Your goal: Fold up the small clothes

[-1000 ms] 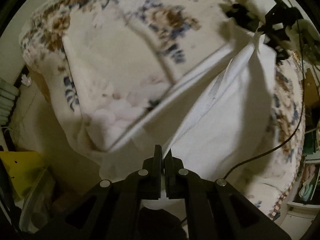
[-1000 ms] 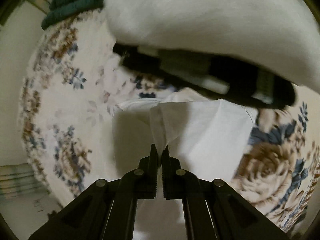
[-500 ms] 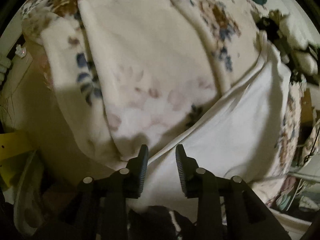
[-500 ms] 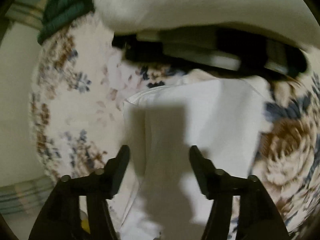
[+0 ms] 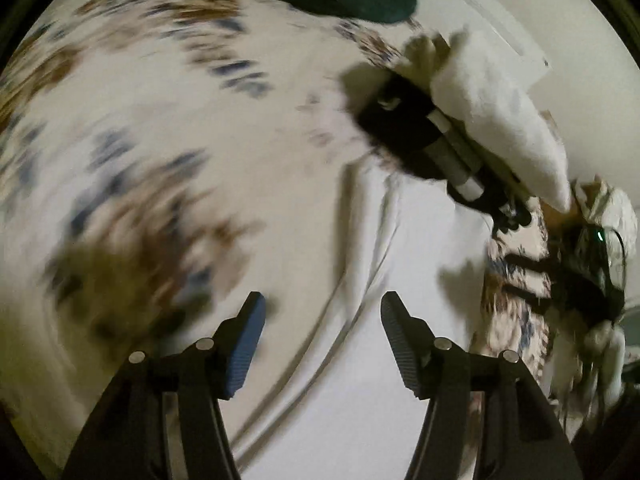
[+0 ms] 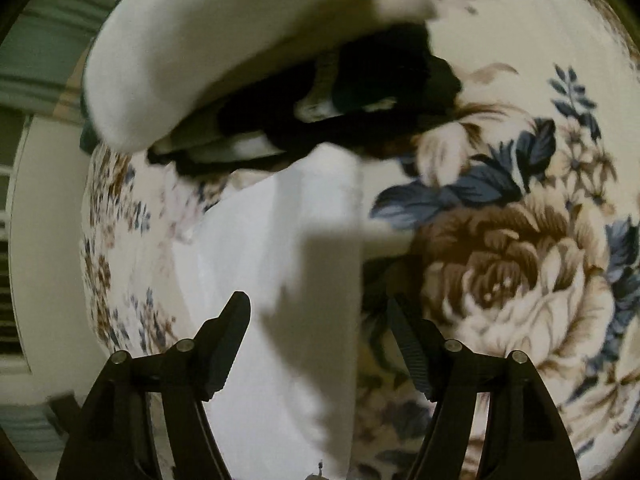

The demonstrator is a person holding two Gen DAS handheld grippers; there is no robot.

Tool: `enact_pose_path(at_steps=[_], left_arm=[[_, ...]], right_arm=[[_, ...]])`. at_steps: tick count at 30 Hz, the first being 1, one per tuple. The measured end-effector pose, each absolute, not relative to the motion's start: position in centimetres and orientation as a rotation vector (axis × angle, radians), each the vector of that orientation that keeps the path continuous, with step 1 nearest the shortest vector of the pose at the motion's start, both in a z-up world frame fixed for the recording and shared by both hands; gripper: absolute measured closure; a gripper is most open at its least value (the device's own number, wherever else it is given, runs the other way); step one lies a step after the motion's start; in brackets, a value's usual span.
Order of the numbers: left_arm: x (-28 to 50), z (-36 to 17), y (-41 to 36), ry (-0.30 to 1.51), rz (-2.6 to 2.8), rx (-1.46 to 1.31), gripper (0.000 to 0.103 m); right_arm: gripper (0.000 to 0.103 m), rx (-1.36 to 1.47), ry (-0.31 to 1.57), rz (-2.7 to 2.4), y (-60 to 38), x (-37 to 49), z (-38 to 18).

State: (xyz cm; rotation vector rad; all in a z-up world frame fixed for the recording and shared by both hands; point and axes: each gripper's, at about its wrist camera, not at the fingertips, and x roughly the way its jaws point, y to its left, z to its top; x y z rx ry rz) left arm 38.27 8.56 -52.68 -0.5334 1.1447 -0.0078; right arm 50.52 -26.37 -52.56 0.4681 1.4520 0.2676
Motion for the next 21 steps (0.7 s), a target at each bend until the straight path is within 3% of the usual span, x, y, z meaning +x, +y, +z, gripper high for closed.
enact_pose_path(at_steps=[7, 19, 20, 21], left_arm=[[48.9, -56.1, 4.4, 1.221, -0.038, -0.379, 0.048], [52.4, -59.7, 4.4, 1.279, -0.221, -0.398, 0.046], [52.3, -59.5, 4.7, 1.279, -0.243, -0.407, 0.046], [52.2, -59.4, 5.0, 1.280, -0.264, -0.412, 0.048]], right_arm=[[0.030, 0.601, 1.451, 0.281, -28.4, 52.5, -56.5], [0.031, 0.697, 1.452, 0.361, -26.5, 55.4, -59.3], [0.049, 0.705, 1.448, 0.380, -25.9, 55.5, -59.1], [0.077, 0.692, 1.445, 0.384, -25.2, 55.6, -58.9]])
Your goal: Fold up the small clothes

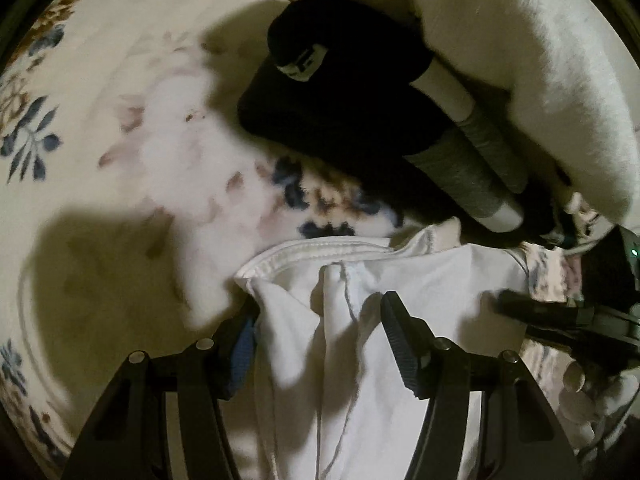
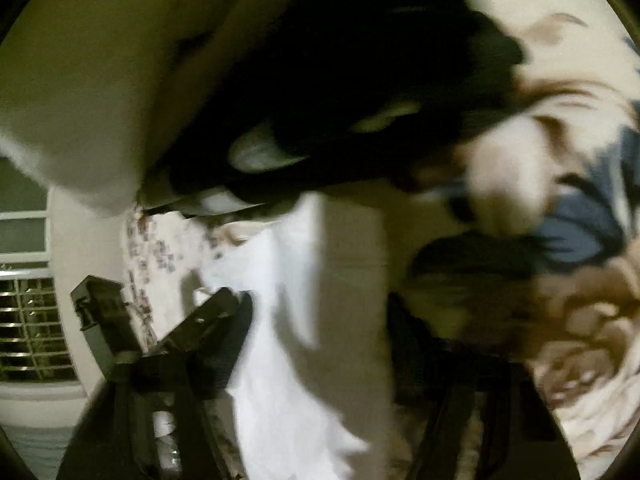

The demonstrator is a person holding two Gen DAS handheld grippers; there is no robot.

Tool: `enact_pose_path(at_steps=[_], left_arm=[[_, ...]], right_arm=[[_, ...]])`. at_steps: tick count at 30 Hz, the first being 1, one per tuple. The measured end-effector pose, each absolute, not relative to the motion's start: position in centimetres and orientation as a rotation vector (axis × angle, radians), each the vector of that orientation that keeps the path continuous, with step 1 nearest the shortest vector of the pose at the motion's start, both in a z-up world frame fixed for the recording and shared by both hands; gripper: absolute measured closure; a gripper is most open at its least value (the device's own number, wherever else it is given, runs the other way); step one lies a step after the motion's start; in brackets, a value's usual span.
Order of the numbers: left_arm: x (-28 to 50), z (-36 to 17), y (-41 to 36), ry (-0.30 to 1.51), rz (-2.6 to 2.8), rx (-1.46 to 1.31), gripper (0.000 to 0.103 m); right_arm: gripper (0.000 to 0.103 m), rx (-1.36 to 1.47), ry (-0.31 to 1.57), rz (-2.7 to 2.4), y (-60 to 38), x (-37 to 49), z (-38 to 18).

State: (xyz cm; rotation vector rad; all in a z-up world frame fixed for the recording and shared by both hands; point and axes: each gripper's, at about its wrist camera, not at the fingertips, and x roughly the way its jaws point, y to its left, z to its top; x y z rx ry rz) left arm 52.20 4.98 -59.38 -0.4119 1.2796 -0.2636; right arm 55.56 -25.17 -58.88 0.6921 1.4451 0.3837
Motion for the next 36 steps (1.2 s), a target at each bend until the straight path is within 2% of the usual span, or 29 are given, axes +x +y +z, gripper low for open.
enact_pose_path(at_steps=[2, 3, 7, 8, 9, 11, 16, 17, 18, 19, 20, 23, 29, 34, 36], left_arm=[[52.1, -59.0, 5.7, 1.281, -0.301, -0.427, 0.048], [52.2, -58.9, 6.1, 1.283, -0.317, -0.434, 0.048], [53.0, -59.1, 7.5, 1.296, -0.347, -0.445, 0.046], [53.1, -59.4, 7.9, 1.298, -0.361, -0.471, 0.046], [53.2, -60.1, 8.9, 1.301, -0.375, -0.505, 0.046], [53.1, -60.4, 9.2, 1.294, -0.405, -0.543, 0.045], [53.0, -60.2, 7.9, 1.241, -0.454, -0.511, 0.047], [53.0, -60.0, 7.6, 1.227, -0.460, -0.499, 0.048], [52.9, -59.8, 7.3, 1.213, -0.458, -0.482, 0.070], [52.9, -59.5, 6.9, 1.208, -0.454, -0.452, 0.087], [53.0, -59.4, 6.8, 1.212, -0.461, -0.434, 0.095], [52.5, -57.6, 6.4, 1.166, -0.466, -0.374, 0.095], [49.4, -52.3, 6.4, 1.065, -0.497, -0.337, 0.095], [43.6, -47.5, 7.8, 0.994, -0.530, -0.345, 0.094], [41.1, -46.6, 7.8, 0.995, -0.549, -0.366, 0.091]], right_arm=[[0.094, 0.601, 1.437, 0.328, -23.7, 55.7, -58.2], [0.098, 0.581, 1.428, 0.310, -23.4, 55.6, -58.0], [0.097, 0.562, 1.400, 0.261, -22.8, 55.1, -57.4], [0.093, 0.569, 1.410, 0.255, -22.8, 55.0, -57.6], [0.070, 0.583, 1.424, 0.250, -22.9, 55.0, -57.9], [0.050, 0.647, 1.435, 0.255, -23.3, 54.8, -58.7], [0.050, 0.721, 1.413, 0.294, -23.9, 54.6, -60.1], [0.051, 0.728, 1.406, 0.302, -23.7, 54.7, -60.2], [0.063, 0.725, 1.394, 0.304, -23.5, 54.7, -60.1], [0.075, 0.704, 1.381, 0.300, -23.2, 54.7, -59.9], [0.089, 0.677, 1.378, 0.293, -23.0, 54.7, -59.7], [0.098, 0.614, 1.338, 0.287, -22.5, 54.0, -58.5], [0.099, 0.572, 1.238, 0.318, -22.7, 51.6, -54.0], [0.099, 0.504, 1.157, 0.388, -21.3, 47.4, -48.9], [0.099, 0.468, 1.135, 0.415, -20.7, 44.8, -47.1]])
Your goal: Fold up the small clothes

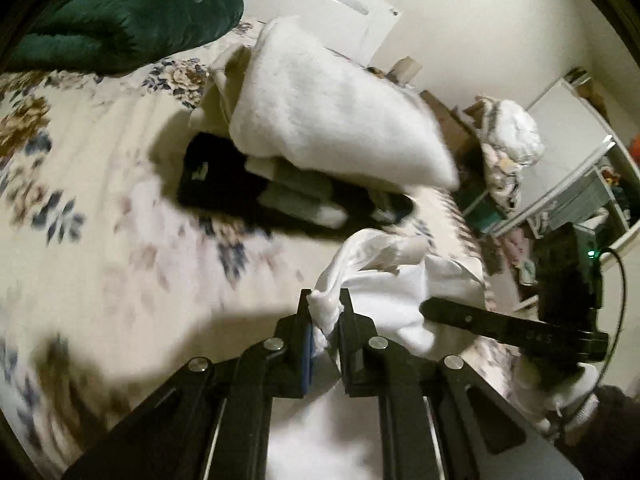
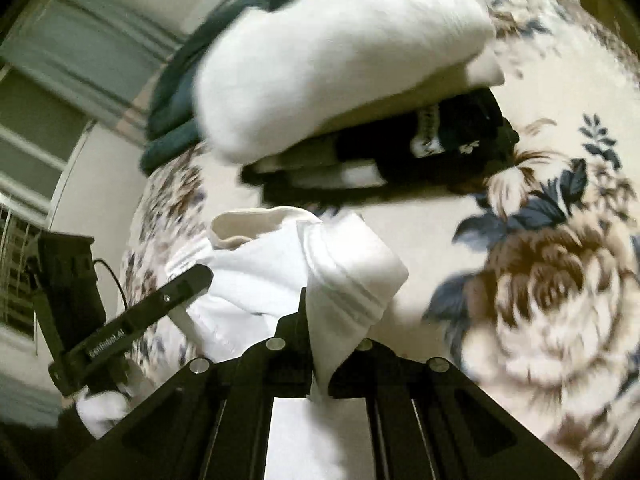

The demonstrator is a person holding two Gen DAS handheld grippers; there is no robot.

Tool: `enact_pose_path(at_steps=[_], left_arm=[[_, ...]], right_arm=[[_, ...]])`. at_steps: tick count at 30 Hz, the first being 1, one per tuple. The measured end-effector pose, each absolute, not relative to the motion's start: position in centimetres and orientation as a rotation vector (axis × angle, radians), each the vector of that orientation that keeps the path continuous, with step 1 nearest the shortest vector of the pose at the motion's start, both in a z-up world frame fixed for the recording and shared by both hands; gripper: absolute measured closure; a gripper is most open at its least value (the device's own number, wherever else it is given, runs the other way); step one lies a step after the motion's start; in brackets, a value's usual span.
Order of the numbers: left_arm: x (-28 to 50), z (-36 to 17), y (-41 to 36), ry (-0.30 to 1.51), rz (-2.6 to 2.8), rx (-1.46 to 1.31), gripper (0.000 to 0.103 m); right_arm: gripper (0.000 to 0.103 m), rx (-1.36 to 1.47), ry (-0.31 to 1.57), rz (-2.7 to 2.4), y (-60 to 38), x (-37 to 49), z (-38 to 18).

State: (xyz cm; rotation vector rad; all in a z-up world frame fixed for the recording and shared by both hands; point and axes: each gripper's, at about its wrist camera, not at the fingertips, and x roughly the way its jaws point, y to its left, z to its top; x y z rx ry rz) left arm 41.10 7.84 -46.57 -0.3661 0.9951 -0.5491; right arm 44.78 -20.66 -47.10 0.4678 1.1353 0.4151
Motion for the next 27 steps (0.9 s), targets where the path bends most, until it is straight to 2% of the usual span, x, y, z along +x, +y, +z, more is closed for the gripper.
enact_pose_path(at_steps=[2, 4, 5, 6, 7, 9, 11, 14, 19, 21, 25, 26, 27], left_arm=[[38.6, -46.5, 8.6, 1.027, -0.568, -0.384, 0.086], [35.0, -47.4, 9.7, 1.101, -0.557, -0.396, 0.063], [33.0, -47.9, 10.1, 1.133, -0.557, -0.397, 0.044], [30.8, -48.6, 10.6, 1.170, -0.537, -0.386, 0.038], [29.5, -49.2, 11.1, 1.208, -0.517, -0.377, 0.038], [27.0, -50.9, 12.4, 1.315, -0.477, -0.379, 0.038], [26.0, -52.1, 13.6, 1.369, -0.437, -0.394, 0.038], [27.7, -51.9, 14.2, 1.332, -0.412, -0.430, 0.038], [34.9, -54.2, 11.8, 1.269, -0.445, -0.454, 0.037], [37.9, -56.7, 10.4, 1.290, -0.452, -0.448, 0.037], [40.9, -60.6, 7.9, 1.360, -0.488, -0.450, 0.039], [40.9, -60.5, 7.4, 1.348, -0.489, -0.424, 0.044], [40.7, -59.9, 6.8, 1.324, -0.504, -0.375, 0.079]], right_arm=[[0.098, 0.442, 1.128, 0.442, -20.2, 41.5, -45.8], [0.096, 0.423, 1.162, 0.475, -20.0, 37.6, -45.6], [0.093, 0.408, 1.186, 0.483, -19.8, 36.0, -45.8], [0.083, 0.386, 1.227, 0.495, -19.6, 34.1, -46.3], [0.077, 0.374, 1.271, 0.509, -20.7, 32.1, -46.9], [0.054, 0.352, 1.350, 0.521, -21.7, 29.2, -48.0], [0.049, 0.346, 1.435, 0.528, -22.5, 26.8, -49.3], [0.042, 0.397, 1.506, 0.537, -24.3, 24.8, -50.5], [0.038, 0.647, 1.429, 0.401, -29.1, 26.7, -52.1], [0.033, 0.746, 1.386, 0.341, -30.3, 28.6, -53.2], [0.033, 0.893, 1.390, 0.295, -30.9, 33.6, -57.9], [0.033, 0.916, 1.406, 0.308, -30.6, 34.4, -58.8], [0.033, 0.932, 1.429, 0.311, -30.2, 35.2, -59.9]])
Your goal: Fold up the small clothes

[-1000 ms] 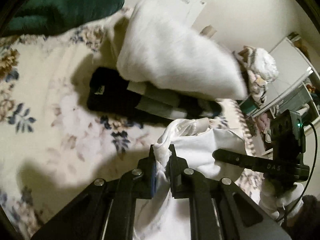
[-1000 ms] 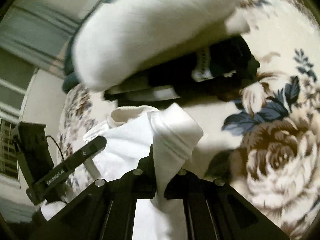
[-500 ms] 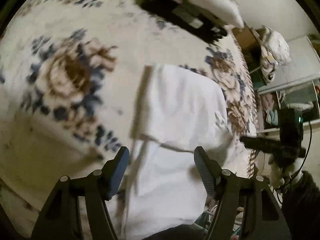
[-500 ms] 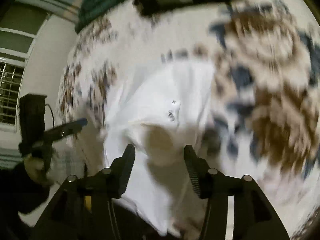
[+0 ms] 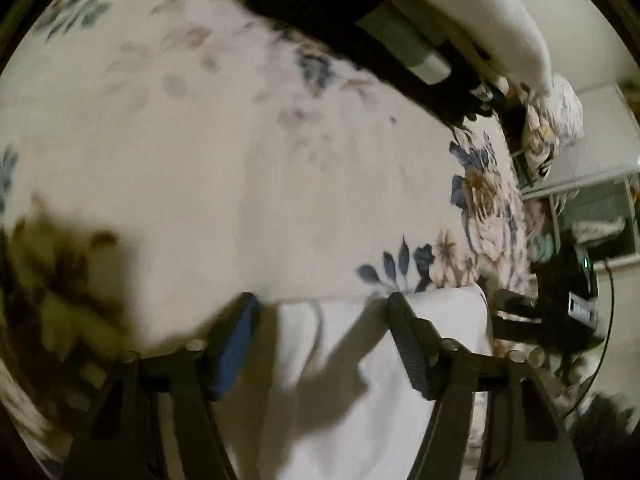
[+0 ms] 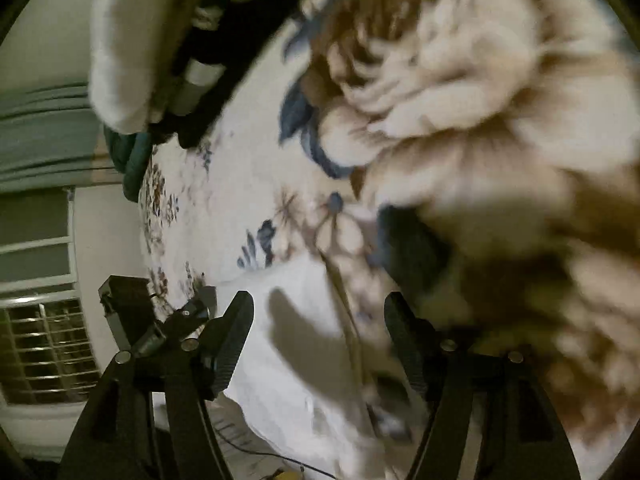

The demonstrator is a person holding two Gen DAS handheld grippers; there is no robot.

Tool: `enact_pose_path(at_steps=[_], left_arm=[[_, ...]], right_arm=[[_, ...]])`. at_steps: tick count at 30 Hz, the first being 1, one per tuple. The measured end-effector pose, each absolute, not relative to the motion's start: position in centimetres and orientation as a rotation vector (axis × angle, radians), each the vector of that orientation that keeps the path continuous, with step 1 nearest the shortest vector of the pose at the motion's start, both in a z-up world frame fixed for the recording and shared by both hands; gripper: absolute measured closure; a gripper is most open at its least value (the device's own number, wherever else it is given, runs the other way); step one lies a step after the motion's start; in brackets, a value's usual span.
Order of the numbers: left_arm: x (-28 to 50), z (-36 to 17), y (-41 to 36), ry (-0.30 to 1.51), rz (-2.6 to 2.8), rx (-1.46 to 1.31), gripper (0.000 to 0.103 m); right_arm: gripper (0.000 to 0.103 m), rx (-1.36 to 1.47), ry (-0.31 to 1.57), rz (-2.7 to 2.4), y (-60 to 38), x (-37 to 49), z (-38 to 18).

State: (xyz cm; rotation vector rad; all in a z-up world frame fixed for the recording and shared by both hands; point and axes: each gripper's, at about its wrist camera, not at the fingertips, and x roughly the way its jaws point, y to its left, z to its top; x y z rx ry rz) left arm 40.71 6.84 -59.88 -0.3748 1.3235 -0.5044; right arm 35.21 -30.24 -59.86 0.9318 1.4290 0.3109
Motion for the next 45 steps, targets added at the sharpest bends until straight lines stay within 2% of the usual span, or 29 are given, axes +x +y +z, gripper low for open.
enact_pose_path(at_steps=[1, 2, 3, 5, 6, 8, 15, 17, 19, 22, 24, 26, 29, 31, 32, 33, 36, 38, 43, 44, 45], left_arm=[[40.7, -59.6, 6.5, 1.324, -0.511, -0.344, 0.094], [40.5, -59.0, 6.1, 1.319, -0.512, -0.309, 0.093], [40.4, -58.6, 6.0, 1.310, -0.511, -0.293, 0.093], [40.5, -57.5, 6.4, 1.296, -0.512, -0.300, 0.093], [40.8, -57.1, 6.6, 1.292, -0.511, -0.312, 0.094], [42.2, -56.2, 7.0, 1.279, -0.517, -0.340, 0.094], [50.5, -54.3, 5.9, 1.205, -0.534, -0.349, 0.093], [53.2, -55.5, 5.6, 1.238, -0.556, -0.371, 0.089], [55.0, -57.5, 6.1, 1.333, -0.568, -0.447, 0.089], [53.8, -58.2, 7.8, 1.379, -0.567, -0.523, 0.073], [51.2, -57.8, 9.1, 1.365, -0.553, -0.542, 0.054], [48.1, -57.9, 10.0, 1.364, -0.525, -0.579, 0.053], [44.8, -59.0, 10.1, 1.388, -0.440, -0.590, 0.053], [43.6, -59.7, 9.7, 1.380, -0.398, -0.579, 0.058], [43.2, -59.7, 9.4, 1.365, -0.383, -0.569, 0.089], [42.7, -59.5, 9.1, 1.345, -0.380, -0.549, 0.098], [41.7, -57.4, 8.7, 1.279, -0.372, -0.486, 0.099], [41.6, -56.4, 9.2, 1.260, -0.385, -0.504, 0.099], [41.8, -58.9, 9.7, 1.358, -0.400, -0.548, 0.095], [41.7, -59.7, 9.9, 1.387, -0.409, -0.569, 0.091], [41.3, -59.6, 9.7, 1.398, -0.397, -0.563, 0.082]], right_arm=[[0.033, 0.943, 1.445, 0.322, -29.7, 35.8, -60.6], [0.038, 0.942, 1.448, 0.345, -29.4, 36.2, -60.7], [0.060, 0.926, 1.443, 0.370, -28.7, 36.5, -60.4], [0.080, 0.882, 1.463, 0.383, -27.5, 36.9, -59.9], [0.088, 0.861, 1.461, 0.372, -27.3, 37.0, -59.6], [0.092, 0.871, 1.447, 0.344, -27.1, 37.2, -58.6], [0.094, 0.893, 1.320, 0.240, -27.2, 43.9, -54.8], [0.094, 0.883, 1.300, 0.220, -27.3, 46.6, -54.6], [0.092, 0.845, 1.343, 0.177, -27.6, 48.8, -55.4], [0.080, 0.763, 1.438, 0.145, -28.0, 49.3, -56.5], [0.051, 0.770, 1.461, 0.178, -28.1, 47.9, -56.2], [0.047, 0.784, 1.466, 0.213, -28.3, 45.8, -55.9], [0.047, 0.793, 1.518, 0.216, -28.2, 42.4, -56.8], [0.047, 0.811, 1.553, 0.190, -28.0, 40.2, -58.3], [0.056, 0.826, 1.556, 0.179, -28.0, 39.5, -58.8], [0.081, 0.839, 1.546, 0.166, -28.4, 38.4, -59.4], [0.093, 0.936, 1.477, 0.151, -29.1, 36.8, -59.4], [0.095, 0.983, 1.436, 0.160, -29.2, 36.1, -58.6], [0.095, 0.950, 1.450, 0.173, -28.9, 35.1, -57.5], [0.093, 0.919, 1.476, 0.160, -28.3, 35.3, -58.1], [0.085, 0.909, 1.510, 0.142, -28.0, 35.5, -58.8]])
